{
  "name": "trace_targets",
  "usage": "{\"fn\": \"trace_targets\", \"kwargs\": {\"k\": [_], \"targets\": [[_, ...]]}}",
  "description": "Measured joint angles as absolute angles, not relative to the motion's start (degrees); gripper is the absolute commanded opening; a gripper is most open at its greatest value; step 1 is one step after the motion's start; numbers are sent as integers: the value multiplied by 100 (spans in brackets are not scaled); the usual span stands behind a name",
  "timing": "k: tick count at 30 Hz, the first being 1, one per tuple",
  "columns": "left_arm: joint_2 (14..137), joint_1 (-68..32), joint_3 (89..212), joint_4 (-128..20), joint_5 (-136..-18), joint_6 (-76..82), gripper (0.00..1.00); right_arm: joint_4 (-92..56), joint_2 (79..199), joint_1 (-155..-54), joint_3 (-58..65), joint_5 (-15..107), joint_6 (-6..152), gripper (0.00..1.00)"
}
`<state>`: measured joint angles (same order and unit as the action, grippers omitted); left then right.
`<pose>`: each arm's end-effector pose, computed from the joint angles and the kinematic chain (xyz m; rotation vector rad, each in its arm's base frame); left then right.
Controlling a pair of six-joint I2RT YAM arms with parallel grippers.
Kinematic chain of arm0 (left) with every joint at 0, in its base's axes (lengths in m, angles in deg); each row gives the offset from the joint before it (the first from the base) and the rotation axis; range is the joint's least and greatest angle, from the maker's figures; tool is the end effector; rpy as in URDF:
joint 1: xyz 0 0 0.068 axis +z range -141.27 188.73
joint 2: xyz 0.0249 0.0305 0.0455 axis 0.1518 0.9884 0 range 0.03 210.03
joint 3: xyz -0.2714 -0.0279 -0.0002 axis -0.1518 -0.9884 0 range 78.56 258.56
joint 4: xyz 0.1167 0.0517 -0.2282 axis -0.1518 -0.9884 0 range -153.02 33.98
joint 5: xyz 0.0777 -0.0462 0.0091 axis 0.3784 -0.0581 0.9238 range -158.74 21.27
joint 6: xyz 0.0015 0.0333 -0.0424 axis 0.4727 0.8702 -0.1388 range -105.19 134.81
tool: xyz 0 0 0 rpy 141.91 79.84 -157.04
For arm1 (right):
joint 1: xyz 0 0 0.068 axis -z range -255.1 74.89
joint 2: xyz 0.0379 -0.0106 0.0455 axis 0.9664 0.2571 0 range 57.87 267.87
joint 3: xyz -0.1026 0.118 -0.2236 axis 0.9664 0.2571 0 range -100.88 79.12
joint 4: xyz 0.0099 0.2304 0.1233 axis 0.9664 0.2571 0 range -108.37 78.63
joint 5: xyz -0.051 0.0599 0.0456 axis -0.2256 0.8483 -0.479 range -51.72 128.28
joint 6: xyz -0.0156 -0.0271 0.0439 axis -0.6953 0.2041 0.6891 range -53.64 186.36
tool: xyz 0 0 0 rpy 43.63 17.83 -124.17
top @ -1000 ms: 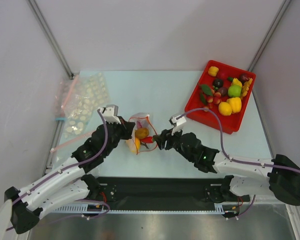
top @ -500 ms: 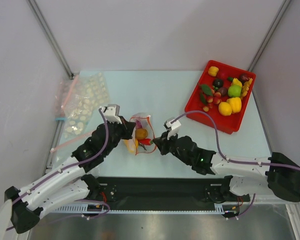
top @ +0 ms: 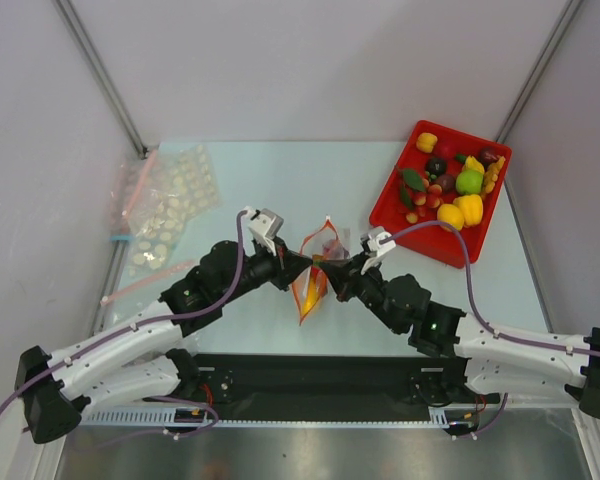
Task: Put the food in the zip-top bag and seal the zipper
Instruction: Zip the zipper food storage bag at the center of the board.
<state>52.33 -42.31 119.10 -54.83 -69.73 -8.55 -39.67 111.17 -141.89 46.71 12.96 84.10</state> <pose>0.1368 -0.1700 0.3110 0.4571 1.7991 -0.9451 0.1002 0.1950 0.2946 -0.3314 1.5890 0.8090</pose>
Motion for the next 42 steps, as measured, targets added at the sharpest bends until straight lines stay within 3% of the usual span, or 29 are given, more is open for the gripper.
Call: {"fn": "trace_targets", "kwargs": {"k": [7, 12, 16, 21, 22, 23, 26, 28, 34, 42], "targets": [[5506, -4467, 12106, -5500, -7268, -697, 2, -3973, 10975, -14187, 4741, 1184, 8441, 0], [5565, -4483, 12157, -5507, -7491, -617, 17, -4035, 10798, -14187, 4859, 1173, 8500, 0], [5563, -4513, 12189, -5503, -7620, -577, 39, -4063, 10778, -14187, 4870, 1178, 8565, 0], [5563, -4529, 12196, -5483, -7830, -558, 53, -4105, 10780, -14185, 4890, 1206, 8622, 0], [5565, -4531, 12196, -5483, -7860, -560, 64, -4107, 10785, -14185, 4890, 1217, 8631, 0], [5567, -4533, 12196, -5481, -7911, -547, 68, -4113, 10789, -14185, 4890, 1219, 8635, 0], [5641, -4546, 12238, -5485, -8035, -549, 71, -4142, 10804, -14185, 4890, 1219, 8670, 0], [5729, -4550, 12310, -5522, -8090, -520, 79, -4133, 10813, -14165, 4896, 1213, 8681, 1], [6035, -4642, 12548, -5623, -8112, -444, 80, -4089, 10831, -14091, 4901, 1429, 8788, 6], [6159, -4666, 12686, -5756, -8024, -365, 80, -3735, 10833, -13459, 4851, 2216, 9276, 6]]}}
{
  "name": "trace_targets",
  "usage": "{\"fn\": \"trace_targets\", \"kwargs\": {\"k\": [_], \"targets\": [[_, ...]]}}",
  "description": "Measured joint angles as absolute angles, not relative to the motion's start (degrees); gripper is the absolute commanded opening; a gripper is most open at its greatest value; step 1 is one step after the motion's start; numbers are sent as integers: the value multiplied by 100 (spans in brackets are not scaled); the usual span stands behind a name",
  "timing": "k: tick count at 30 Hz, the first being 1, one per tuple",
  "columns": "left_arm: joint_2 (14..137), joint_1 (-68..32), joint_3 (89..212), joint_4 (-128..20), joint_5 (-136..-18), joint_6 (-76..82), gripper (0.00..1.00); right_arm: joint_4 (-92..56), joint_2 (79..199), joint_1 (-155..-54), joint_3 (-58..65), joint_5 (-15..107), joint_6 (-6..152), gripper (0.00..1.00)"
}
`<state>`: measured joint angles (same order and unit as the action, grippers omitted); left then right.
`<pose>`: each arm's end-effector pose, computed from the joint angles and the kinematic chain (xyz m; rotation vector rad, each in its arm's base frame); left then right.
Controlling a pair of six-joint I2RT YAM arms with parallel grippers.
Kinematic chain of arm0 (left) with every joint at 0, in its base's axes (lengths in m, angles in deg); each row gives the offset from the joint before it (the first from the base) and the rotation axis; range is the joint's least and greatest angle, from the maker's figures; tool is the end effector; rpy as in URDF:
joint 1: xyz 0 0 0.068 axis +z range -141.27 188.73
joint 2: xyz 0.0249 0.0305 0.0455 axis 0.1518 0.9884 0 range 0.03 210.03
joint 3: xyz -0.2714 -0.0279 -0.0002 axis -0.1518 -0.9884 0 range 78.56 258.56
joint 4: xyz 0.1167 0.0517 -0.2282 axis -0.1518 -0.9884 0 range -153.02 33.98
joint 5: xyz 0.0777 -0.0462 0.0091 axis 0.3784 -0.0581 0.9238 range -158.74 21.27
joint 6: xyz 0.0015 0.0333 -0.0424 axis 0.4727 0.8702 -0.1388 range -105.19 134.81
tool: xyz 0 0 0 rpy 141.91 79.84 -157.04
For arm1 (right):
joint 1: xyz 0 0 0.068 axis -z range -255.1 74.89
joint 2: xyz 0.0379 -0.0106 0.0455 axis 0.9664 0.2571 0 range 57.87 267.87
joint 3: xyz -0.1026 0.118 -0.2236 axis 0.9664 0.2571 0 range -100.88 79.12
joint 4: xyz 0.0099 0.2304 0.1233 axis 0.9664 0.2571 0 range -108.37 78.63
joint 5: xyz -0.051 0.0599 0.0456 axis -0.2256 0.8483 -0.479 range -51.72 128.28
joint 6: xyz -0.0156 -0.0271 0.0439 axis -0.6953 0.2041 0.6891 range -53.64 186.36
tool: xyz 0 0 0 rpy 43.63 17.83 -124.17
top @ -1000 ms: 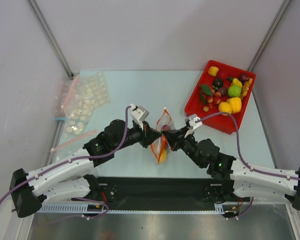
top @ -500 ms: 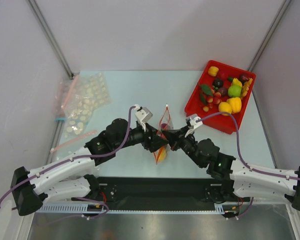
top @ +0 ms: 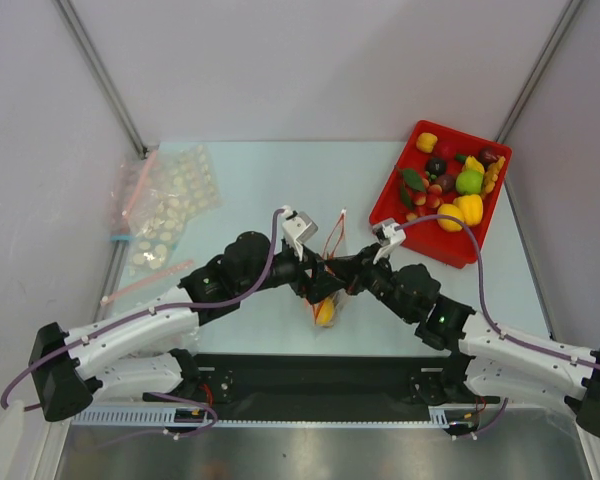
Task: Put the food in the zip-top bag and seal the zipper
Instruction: Zip the zipper food storage bag at the center of the board.
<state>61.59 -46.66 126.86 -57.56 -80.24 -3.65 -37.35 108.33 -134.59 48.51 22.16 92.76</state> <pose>0.1371 -0.2111 0.3200 0.7651 1.8109 -1.0647 0.1156 0.1767 0.2887 -0.2495 1.6484 0.9366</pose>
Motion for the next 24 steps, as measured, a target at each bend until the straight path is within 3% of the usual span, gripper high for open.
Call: {"fn": "trace_targets", "kwargs": {"k": [8, 18, 23, 24], "targets": [[6184, -4719, 12710, -5964, -7963, -243, 79, -3580, 10914, -12685, 4722, 3298, 9868, 13], [6553, -4771, 12898, -6289, -7819, -160, 78, -3626, 11093, -12458, 4687, 4063, 10124, 16], [6660, -4778, 13000, -6493, -7613, -162, 62, -3633, 11093, -12418, 4687, 4187, 10154, 16], [6682, -4778, 13033, -6528, -7585, -151, 51, -3633, 11093, -12405, 4687, 4207, 10159, 16]]}}
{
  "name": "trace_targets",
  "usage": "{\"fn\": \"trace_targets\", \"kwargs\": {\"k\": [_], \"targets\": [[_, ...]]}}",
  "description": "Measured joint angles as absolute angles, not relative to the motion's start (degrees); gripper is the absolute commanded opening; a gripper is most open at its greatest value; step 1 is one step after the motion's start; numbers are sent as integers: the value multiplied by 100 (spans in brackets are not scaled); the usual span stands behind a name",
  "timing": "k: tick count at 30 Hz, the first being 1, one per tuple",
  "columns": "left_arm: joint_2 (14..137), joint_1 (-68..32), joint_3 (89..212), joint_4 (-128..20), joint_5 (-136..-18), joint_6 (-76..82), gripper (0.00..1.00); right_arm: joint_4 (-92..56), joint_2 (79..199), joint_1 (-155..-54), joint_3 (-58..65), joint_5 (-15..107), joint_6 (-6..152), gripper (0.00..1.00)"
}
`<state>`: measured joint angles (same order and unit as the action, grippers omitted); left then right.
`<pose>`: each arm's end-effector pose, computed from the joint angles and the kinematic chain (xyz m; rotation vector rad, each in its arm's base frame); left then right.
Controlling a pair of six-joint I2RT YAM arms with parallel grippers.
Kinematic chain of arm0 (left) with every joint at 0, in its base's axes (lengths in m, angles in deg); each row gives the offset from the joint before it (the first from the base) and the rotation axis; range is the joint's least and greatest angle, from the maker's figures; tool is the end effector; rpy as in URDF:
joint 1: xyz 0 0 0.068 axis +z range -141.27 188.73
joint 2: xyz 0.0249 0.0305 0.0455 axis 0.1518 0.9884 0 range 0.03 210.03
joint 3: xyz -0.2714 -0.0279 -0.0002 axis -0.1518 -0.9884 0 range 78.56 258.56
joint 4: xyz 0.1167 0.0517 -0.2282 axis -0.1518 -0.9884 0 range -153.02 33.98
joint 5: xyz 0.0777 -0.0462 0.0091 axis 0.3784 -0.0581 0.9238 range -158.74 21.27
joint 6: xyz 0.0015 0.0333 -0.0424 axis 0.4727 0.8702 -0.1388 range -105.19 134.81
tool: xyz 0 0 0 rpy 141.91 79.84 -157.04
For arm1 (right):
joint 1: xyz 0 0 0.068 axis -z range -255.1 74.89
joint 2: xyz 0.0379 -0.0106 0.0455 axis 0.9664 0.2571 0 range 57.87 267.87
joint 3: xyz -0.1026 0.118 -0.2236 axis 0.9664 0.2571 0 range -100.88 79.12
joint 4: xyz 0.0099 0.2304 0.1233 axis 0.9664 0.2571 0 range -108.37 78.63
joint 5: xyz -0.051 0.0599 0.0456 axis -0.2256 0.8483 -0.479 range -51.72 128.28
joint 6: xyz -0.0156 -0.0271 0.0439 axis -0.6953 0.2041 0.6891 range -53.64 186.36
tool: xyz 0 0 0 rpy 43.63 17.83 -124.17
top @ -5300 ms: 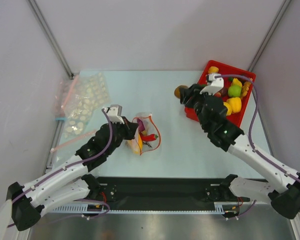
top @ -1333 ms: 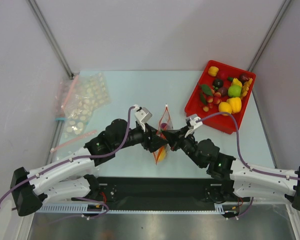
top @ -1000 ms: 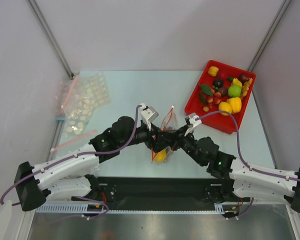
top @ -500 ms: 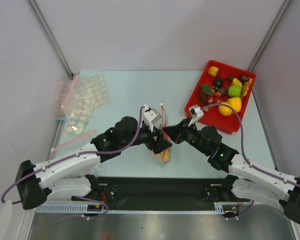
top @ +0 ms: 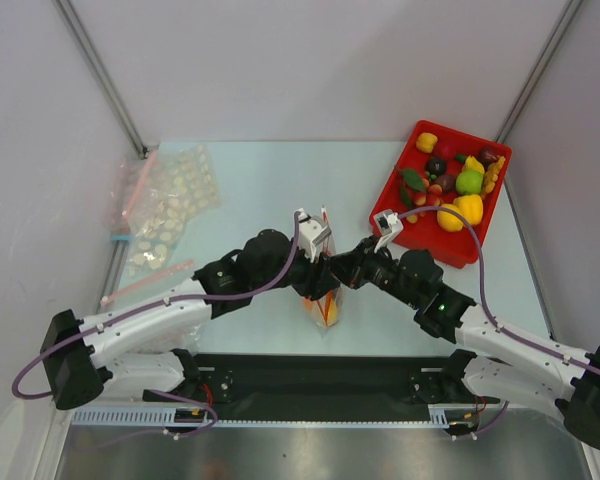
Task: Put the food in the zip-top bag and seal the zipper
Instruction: Zip the zipper food storage bag at the center of the board.
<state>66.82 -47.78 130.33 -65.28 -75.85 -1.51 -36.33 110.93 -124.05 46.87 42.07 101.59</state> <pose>0.1440 -0.2256 0.3056 0.8069 1.9580 -0.9174 0.1434 0.1682 0.2881 -0.2646 1.7357 1.1619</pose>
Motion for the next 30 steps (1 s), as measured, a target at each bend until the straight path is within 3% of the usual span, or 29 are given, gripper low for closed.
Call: {"fn": "trace_targets", "kwargs": {"k": [5, 6, 9, 13, 18, 26, 30], "targets": [[6715, -4762, 13075, -6652, -7327, -142, 23, -3628, 11089, -12392, 4687, 4271, 10178, 24], [6715, -4758, 13075, -6676, -7275, -140, 1, -3633, 11089, -12390, 4684, 4288, 10178, 34], [6675, -4762, 13072, -6759, -7165, -118, 0, -3641, 11075, -12351, 4684, 4297, 10137, 47], [6570, -4778, 13072, -6777, -7130, -116, 0, -3576, 10911, -12335, 4684, 4253, 9962, 57], [6487, -4778, 13072, -6777, -7054, -116, 1, -3587, 10149, -12340, 4778, 3807, 9549, 75], [6037, -4778, 12880, -6506, -7594, -94, 0, -3792, 9049, -12316, 5517, 2767, 8522, 77], [5792, -4778, 12810, -6270, -8085, -44, 0, -3794, 8835, -12222, 5574, 2937, 8032, 88]]}}
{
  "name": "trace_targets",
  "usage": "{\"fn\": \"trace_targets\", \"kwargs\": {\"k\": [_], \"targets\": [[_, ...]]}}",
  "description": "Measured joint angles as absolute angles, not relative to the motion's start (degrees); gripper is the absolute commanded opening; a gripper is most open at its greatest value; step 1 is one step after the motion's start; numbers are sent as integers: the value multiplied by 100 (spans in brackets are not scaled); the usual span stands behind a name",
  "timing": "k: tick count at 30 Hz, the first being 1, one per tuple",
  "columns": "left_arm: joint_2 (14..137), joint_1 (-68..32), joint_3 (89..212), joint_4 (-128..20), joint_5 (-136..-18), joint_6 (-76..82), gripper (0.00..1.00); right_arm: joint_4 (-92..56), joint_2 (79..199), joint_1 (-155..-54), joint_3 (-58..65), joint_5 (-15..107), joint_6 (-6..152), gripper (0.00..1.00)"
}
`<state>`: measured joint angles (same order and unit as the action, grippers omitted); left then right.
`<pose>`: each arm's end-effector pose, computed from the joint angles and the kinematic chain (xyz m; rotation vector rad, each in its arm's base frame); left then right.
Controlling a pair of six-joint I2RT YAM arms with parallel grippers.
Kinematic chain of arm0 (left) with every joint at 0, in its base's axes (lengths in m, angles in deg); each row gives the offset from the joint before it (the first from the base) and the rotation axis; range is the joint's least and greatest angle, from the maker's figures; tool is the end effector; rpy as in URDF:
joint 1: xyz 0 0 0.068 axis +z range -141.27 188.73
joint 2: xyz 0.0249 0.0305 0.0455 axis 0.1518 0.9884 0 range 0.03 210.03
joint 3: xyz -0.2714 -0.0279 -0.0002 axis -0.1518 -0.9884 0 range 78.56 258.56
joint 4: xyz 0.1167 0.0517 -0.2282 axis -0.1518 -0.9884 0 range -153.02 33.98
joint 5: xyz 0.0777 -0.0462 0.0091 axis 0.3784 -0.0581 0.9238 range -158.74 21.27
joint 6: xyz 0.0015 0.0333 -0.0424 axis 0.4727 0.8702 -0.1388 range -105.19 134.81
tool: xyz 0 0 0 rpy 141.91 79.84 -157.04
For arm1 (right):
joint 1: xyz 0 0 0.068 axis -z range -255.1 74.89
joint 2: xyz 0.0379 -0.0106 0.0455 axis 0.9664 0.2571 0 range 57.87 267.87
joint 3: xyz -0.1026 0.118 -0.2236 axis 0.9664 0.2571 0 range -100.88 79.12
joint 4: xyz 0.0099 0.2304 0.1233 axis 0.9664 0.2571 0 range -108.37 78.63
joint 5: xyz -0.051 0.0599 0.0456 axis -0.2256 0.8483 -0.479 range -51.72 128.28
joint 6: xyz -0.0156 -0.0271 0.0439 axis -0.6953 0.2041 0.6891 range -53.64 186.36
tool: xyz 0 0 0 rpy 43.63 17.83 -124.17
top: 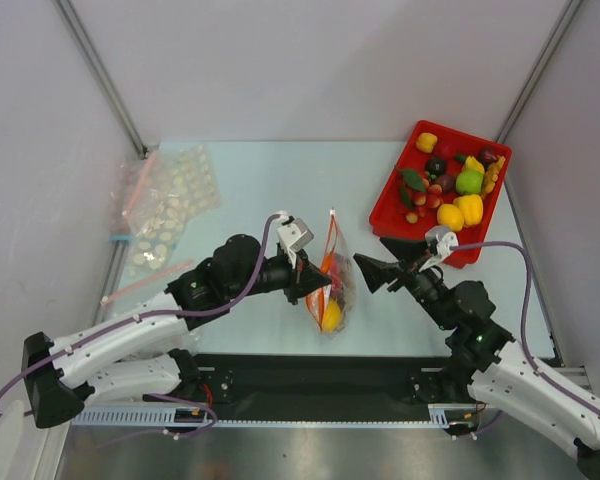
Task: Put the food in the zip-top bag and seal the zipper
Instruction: Zip the zipper food storage bag at the center of the board.
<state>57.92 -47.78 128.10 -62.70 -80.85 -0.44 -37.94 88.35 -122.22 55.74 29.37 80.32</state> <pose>0.1239 -0.2007 0.3326 0.8394 1.7769 -1.0489 0.1059 0.1059 0.3002 -0.2682 1.3743 0.7881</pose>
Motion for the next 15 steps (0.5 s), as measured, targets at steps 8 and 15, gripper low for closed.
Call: {"fn": "trace_targets", "kwargs": {"k": [8, 15], "targets": [[5692, -4937, 12769, -6169, -9146, -18, 0, -4140, 7946, -11811, 5880, 4646, 7422, 100], [5167, -5114, 12594, -6737, -9312, -280, 0, -4446, 7967, -11476, 5884, 6288, 7411, 100]]}}
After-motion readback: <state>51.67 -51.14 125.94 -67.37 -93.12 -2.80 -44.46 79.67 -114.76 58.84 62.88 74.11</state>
